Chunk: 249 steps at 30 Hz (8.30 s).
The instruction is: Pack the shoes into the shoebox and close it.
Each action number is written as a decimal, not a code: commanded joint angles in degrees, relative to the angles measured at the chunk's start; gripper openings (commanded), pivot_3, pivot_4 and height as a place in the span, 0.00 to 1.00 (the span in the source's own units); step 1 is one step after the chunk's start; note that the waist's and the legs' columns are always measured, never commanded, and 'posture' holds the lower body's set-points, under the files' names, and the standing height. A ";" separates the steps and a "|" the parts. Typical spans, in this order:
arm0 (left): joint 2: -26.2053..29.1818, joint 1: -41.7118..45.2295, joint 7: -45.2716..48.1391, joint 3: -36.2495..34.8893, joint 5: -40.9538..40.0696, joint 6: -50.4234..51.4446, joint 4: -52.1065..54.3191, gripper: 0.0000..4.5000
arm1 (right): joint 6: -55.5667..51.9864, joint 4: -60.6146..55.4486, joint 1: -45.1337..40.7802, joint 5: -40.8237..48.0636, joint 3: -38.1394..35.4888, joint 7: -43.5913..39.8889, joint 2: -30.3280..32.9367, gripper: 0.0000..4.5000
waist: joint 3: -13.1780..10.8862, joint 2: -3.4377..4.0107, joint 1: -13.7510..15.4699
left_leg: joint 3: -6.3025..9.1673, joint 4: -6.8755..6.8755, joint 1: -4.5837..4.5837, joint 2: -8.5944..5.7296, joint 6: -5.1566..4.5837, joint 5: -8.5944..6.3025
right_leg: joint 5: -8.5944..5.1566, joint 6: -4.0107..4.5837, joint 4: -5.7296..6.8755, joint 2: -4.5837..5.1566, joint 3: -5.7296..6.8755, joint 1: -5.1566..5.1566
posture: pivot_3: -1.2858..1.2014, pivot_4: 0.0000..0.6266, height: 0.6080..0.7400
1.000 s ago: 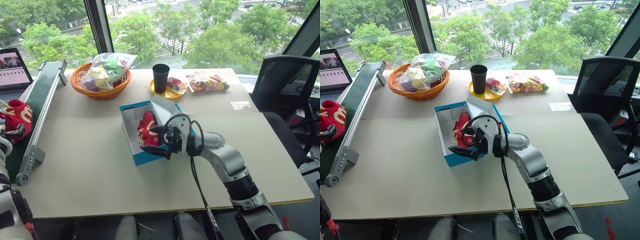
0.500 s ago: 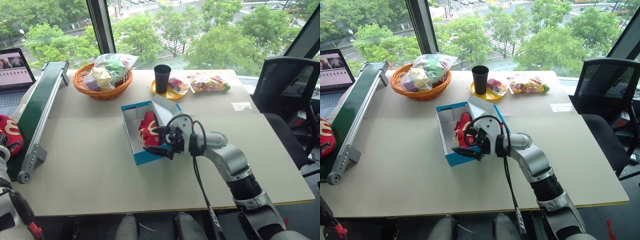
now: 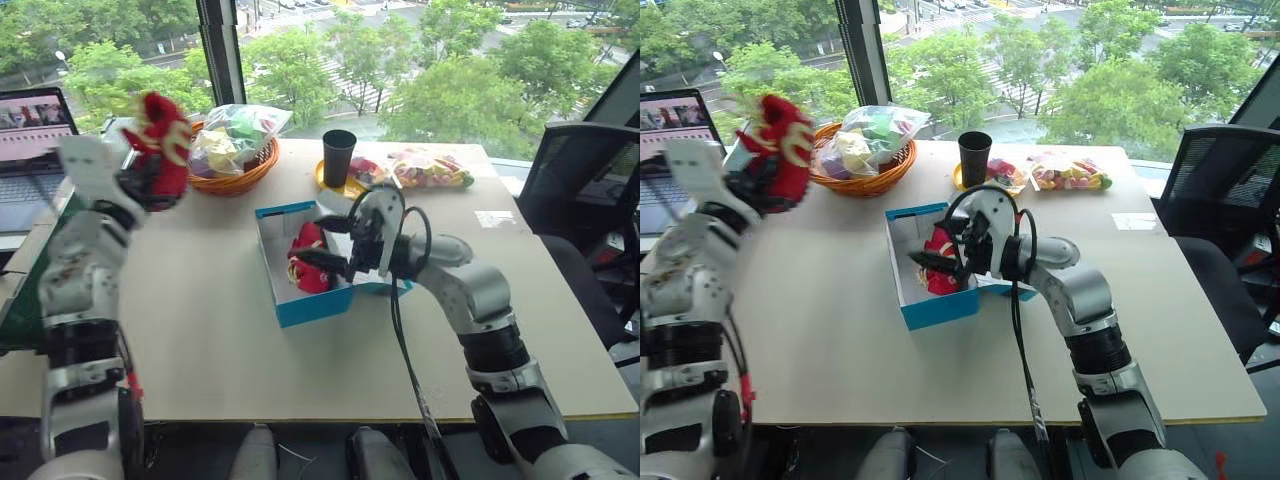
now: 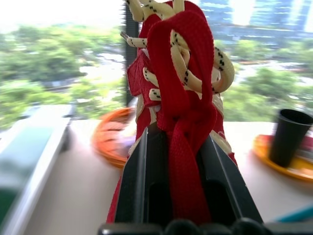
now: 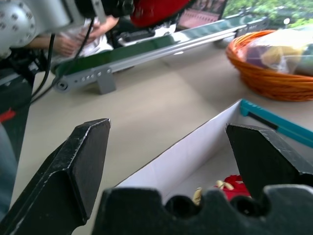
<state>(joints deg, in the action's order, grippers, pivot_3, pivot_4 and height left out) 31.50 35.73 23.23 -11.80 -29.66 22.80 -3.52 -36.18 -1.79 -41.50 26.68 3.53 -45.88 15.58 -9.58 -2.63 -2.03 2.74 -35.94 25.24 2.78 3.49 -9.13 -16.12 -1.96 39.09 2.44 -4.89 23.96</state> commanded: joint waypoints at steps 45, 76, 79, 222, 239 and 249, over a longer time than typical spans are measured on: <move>-17.18 10.06 2.88 12.30 -5.05 13.92 23.95 0.04 | -22.12 2.61 -7.26 46.20 -26.57 27.37 -2.55 1.00 | -0.24 0.52 -0.99 | 0.09 0.00 -0.04 -0.06 -0.06 0.02 | -0.01 -0.02 -0.09 -0.07 -0.07 -0.17 | 0.52 0.24 0.96; 14.40 -15.04 8.88 4.76 3.74 19.07 26.32 0.74 | -27.33 10.82 -18.55 15.83 4.45 30.17 -1.21 0.20 | -0.32 0.65 -2.06 | -0.04 0.22 0.00 0.00 -0.09 0.00 | -0.03 0.02 -0.09 -0.16 -0.30 0.17 | 0.52 0.24 0.96; 14.82 -19.90 9.80 3.47 1.73 20.79 30.07 0.74 | -28.42 14.51 -18.87 15.16 4.98 26.76 -3.19 0.20 | -0.33 0.62 -1.17 | 0.00 0.21 0.10 0.01 -0.09 0.00 | -0.04 0.02 -0.15 -0.14 -0.21 0.16 | 0.52 0.24 0.96; 14.80 -28.23 8.91 -4.64 -0.44 25.74 39.40 0.74 | 18.66 50.74 -31.51 -23.70 4.39 0.07 -9.54 0.37 | -0.72 0.62 -2.27 | 0.06 0.76 -0.81 0.04 -0.06 -0.04 | -0.15 0.16 -0.49 -0.14 -0.12 -0.66 | 0.52 0.24 0.96; 15.99 -29.08 6.90 -11.22 -2.97 29.96 42.47 0.74 | 35.25 76.51 -30.17 -35.78 9.11 10.95 -18.59 0.01 | -0.73 0.62 -2.27 | 0.06 0.84 -0.93 0.04 -0.04 -0.02 | -0.14 0.16 -0.47 -0.14 -0.13 -0.72 | 0.52 0.24 0.96; 15.40 -26.88 5.94 -8.79 -2.63 29.47 41.19 0.74 | 35.83 76.01 -23.08 -49.79 23.12 1.49 -17.21 0.01 | -0.49 0.48 -2.03 | 0.06 0.98 -1.71 0.04 -0.01 -0.03 | -0.21 0.18 -0.63 -0.14 -0.11 -1.52 | 0.52 0.24 0.96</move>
<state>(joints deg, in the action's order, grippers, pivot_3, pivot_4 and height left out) 47.10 7.65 29.71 -20.97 -32.10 53.08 36.83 0.90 70.77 -69.18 -19.55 22.51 -39.37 -2.32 -10.07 -2.15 -4.06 2.80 -34.90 23.28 2.82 3.50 -9.18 -16.35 -1.80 38.36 2.30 -4.99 22.20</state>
